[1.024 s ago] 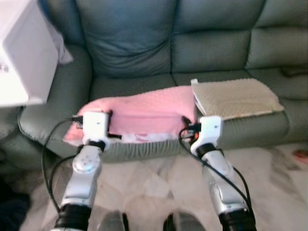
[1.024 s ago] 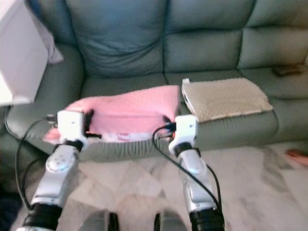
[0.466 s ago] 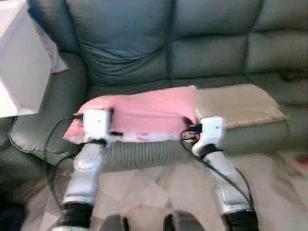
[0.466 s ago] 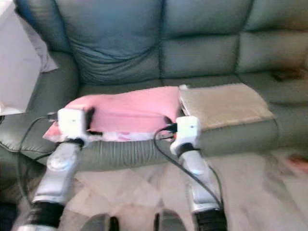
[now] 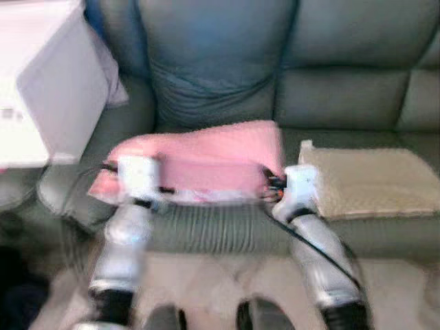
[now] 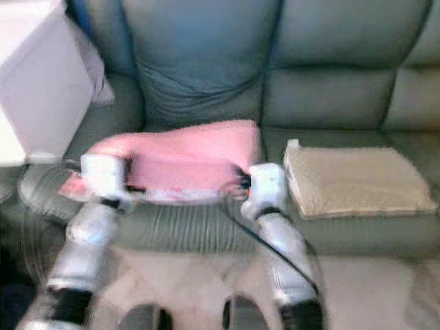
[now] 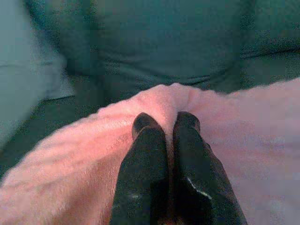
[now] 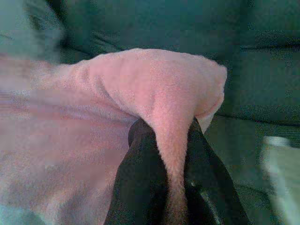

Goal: Move the pillow to the sofa

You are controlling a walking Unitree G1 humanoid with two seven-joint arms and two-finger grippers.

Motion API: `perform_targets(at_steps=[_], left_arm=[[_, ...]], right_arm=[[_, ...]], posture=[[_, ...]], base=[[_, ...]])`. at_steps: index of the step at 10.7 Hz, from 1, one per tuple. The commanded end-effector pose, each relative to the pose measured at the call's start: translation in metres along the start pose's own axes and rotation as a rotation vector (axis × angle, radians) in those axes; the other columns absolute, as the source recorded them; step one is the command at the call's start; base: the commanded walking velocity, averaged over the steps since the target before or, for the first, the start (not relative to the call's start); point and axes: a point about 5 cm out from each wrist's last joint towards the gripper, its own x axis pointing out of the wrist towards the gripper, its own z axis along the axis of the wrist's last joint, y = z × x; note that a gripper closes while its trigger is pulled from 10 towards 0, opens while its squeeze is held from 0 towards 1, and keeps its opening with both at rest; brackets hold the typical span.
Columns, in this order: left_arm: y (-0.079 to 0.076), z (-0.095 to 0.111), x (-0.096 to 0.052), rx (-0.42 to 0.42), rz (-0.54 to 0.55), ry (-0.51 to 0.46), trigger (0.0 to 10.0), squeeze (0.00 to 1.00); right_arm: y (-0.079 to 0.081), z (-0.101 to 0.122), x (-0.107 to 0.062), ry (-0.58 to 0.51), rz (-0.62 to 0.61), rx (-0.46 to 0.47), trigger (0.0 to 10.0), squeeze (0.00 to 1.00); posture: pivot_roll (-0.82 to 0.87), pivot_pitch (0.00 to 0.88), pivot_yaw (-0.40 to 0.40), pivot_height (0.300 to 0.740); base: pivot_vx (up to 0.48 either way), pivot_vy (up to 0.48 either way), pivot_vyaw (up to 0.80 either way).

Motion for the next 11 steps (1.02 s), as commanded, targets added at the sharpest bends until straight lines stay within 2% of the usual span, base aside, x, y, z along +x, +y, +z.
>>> perform_targets(at_steps=[1, 5, 10, 11], left_arm=[[0.0089, 0.0067, 0.0009, 0.022, 0.026, -0.029, 10.0, 0.0], [0.0098, 0.0043, -0.0009, 0.019, 0.03, -0.017, 10.0, 0.0], [0.011, -0.0006, -0.0052, 0.028, 0.036, 0.003, 10.0, 0.0], [0.0122, -0.0032, -0.0081, 0.036, 0.037, 0.012, 10.0, 0.0]], right_arm=[[0.0017, 0.0068, 0.0028, -0.032, -0.002, 0.013, 10.0, 0.0], [0.0006, 0.0067, 0.0022, -0.033, -0.01, 0.014, 10.0, 0.0], [-0.0027, 0.0054, -0.0007, -0.027, -0.005, 0.004, 10.0, 0.0], [-0.0026, 0.005, -0.001, -0.027, -0.005, 0.005, 10.0, 0.0]], posture=[[-0.06, 0.108, -0.024, 0.74], [-0.06, 0.111, -0.024, 0.74], [-0.06, 0.117, -0.026, 0.74], [-0.06, 0.118, -0.025, 0.723]], base=[[0.304, 0.0, 0.0], [0.292, 0.0, 0.0], [0.0, 0.0, 0.0], [0.0, 0.0, 0.0]])
